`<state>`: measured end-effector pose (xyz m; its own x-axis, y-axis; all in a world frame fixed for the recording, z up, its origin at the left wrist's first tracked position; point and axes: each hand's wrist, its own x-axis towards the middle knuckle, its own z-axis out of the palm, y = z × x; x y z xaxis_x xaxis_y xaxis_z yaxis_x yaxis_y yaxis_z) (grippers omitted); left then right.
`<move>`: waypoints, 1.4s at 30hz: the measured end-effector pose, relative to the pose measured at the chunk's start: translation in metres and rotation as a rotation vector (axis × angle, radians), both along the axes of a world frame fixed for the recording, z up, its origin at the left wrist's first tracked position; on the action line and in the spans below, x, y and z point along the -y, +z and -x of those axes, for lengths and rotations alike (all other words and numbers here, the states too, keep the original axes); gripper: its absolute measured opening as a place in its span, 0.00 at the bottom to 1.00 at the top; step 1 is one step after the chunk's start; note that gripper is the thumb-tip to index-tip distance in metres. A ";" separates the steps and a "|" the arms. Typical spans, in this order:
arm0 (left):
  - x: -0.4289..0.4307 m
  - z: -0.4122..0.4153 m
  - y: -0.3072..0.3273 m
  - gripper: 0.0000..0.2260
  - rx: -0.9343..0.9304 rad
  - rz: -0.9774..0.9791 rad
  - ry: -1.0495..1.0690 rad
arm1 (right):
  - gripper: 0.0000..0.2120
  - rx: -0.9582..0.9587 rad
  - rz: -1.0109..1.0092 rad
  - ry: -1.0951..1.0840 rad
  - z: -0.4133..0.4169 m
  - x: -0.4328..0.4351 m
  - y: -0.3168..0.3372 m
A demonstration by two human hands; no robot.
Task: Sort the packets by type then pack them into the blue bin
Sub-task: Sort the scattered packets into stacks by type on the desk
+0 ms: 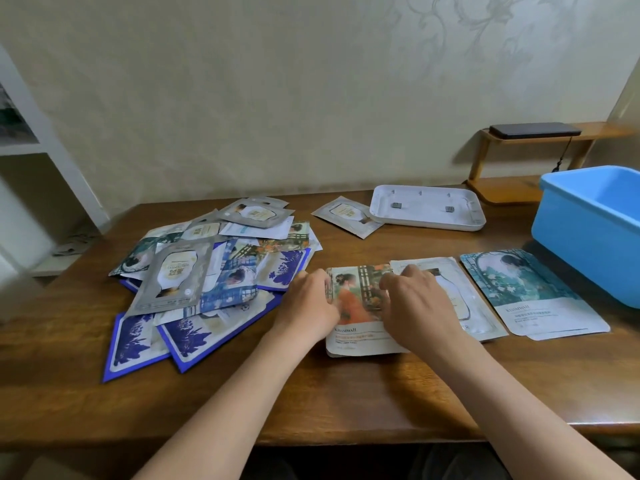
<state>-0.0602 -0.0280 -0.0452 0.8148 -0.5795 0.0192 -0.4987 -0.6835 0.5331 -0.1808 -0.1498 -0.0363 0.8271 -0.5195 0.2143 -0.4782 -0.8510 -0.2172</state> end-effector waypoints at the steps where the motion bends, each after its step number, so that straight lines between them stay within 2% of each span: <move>1: -0.001 -0.001 -0.001 0.13 0.002 0.010 0.002 | 0.09 -0.029 0.036 0.040 -0.002 -0.001 0.000; 6: -0.010 -0.006 -0.003 0.10 0.010 0.103 0.008 | 0.12 -0.151 0.038 0.157 -0.013 -0.006 -0.010; 14: -0.012 -0.009 -0.014 0.08 0.017 0.200 0.061 | 0.13 -0.158 0.016 0.162 -0.020 -0.012 -0.023; 22: -0.013 -0.010 -0.015 0.07 -0.009 0.248 0.084 | 0.24 -0.218 0.057 0.183 -0.018 -0.021 -0.020; 27: -0.014 -0.008 -0.013 0.06 -0.010 0.252 0.069 | 0.26 -0.249 0.083 0.185 -0.021 -0.023 -0.021; 31: -0.020 -0.010 -0.012 0.05 0.011 0.227 0.027 | 0.21 -0.284 0.097 0.178 -0.026 -0.025 -0.012; 39: -0.069 -0.042 -0.002 0.07 0.229 0.133 0.020 | 0.14 -0.138 0.072 0.255 -0.058 -0.044 0.005; 42: -0.095 -0.056 0.000 0.09 0.307 0.085 0.062 | 0.12 -0.086 -0.052 0.295 -0.078 -0.057 0.005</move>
